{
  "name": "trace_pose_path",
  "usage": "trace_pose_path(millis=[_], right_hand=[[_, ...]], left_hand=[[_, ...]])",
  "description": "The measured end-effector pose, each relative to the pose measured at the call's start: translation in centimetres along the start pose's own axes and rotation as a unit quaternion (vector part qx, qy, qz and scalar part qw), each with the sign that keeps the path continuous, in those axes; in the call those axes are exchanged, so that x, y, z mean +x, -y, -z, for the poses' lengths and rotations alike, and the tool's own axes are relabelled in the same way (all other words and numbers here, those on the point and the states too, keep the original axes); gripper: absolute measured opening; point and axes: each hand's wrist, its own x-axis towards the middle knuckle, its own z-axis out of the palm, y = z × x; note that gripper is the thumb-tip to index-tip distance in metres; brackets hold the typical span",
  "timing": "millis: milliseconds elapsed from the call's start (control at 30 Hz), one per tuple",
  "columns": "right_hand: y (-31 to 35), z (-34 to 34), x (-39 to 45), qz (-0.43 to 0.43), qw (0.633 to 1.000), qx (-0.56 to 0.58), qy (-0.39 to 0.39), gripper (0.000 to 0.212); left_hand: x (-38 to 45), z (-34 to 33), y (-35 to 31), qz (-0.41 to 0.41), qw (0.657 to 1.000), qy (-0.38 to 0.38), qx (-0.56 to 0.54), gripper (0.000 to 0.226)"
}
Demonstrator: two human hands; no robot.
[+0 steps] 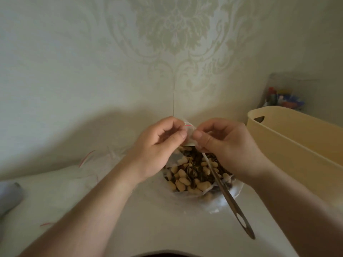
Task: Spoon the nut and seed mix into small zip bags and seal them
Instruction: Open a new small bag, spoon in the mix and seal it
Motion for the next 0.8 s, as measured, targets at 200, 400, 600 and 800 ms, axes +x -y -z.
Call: trace_pose_path(millis=[200,400,600,800], right_hand=[[-1.5,-0.5,0.1,-0.03,0.986,0.068,-0.147,0.011],[-2.6,-0.1,-0.9,-0.049,0.975,0.1,-0.191,0.012],[-3.0,0.3,-1.1,-0.054,0.975,0.09,-0.196,0.011],[-3.0,0.2,-1.1,-0.049,0.974,0.095,-0.201,0.012]], left_hand=[[0.0,4.1,1.6,0.047,0.939,0.105,0.325,0.033],[0.0,4.1,2.0,0.107,0.898,0.15,0.399,0.043],[0.3,4.2,3.5,0.029,0.916,0.035,0.399,0.012],[0.5,4.5,3.0,-0.033,0.87,-0.219,0.441,0.003]])
